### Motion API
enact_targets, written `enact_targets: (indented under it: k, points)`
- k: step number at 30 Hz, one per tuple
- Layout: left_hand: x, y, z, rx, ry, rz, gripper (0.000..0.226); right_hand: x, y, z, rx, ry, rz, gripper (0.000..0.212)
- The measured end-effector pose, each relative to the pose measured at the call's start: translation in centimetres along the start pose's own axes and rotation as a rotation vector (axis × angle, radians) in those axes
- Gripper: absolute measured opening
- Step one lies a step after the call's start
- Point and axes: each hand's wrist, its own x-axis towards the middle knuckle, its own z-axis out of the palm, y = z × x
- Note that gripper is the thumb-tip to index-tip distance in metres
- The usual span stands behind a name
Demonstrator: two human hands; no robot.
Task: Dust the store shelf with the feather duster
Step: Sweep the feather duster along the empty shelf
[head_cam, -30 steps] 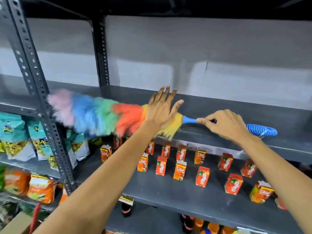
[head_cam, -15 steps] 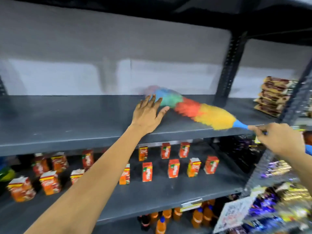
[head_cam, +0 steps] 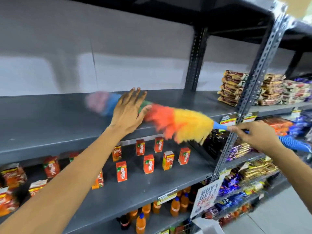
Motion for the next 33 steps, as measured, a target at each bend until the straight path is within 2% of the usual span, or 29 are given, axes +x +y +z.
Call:
enact_targets:
  k: [2, 4, 6, 8, 11, 13, 15, 18, 22, 27, 31, 33]
  points:
    - [0.1, 0.0, 0.3, 0.044, -0.045, -0.004, 0.067, 0.1, 0.5, -0.2, -0.116, -0.005, 0.155, 0.042]
    - [0.2, -0.2, 0.7, 0.070, -0.081, -0.013, 0.067, 0.7, -0.4, -0.3, -0.131, 0.024, 0.324, 0.048]
    - [0.2, -0.2, 0.8, 0.062, -0.101, -0.033, 0.075, 1.6, -2.8, -0.2, -0.096, 0.084, 0.439, 0.039]
    - [0.1, -0.3, 0.9, 0.043, -0.114, -0.052, 0.079, 2.3, -6.1, 0.0, -0.108, 0.110, 0.446, 0.027]
    - [0.0, 0.0, 0.6, 0.041, -0.114, -0.056, 0.076, 2.2, -10.3, 0.8, -0.119, 0.055, 0.307, 0.024]
    - [-0.2, 0.1, 0.4, 0.030, -0.097, -0.060, 0.071, 1.6, -12.2, 1.2, -0.086, 0.019, 0.199, 0.030]
    - [-0.5, -0.2, 0.0, 0.029, -0.074, -0.065, 0.070, 1.2, -13.2, 1.1, -0.041, 0.017, 0.180, 0.039]
    - [-1.6, -1.4, -0.8, 0.057, -0.075, -0.076, 0.074, 1.1, -15.6, 0.9, -0.015, 0.017, 0.152, 0.038]
    - [-3.0, -4.0, -2.2, 0.076, -0.049, -0.161, 0.070, 0.0, -20.7, 1.5, 0.001, -0.008, -0.082, 0.037]
    - [-5.2, -6.9, -4.0, 0.112, -0.021, -0.232, 0.079, -0.9, -25.2, 1.8, 0.064, 0.013, -0.222, 0.041]
    - [-6.9, -8.3, -5.6, 0.136, -0.027, -0.311, 0.074, -2.5, -28.5, 2.3, 0.107, -0.015, -0.464, 0.045]
    - [-7.6, -9.1, -6.4, 0.163, -0.029, -0.334, 0.072, -1.9, -28.7, 2.2, 0.131, -0.020, -0.490, 0.042]
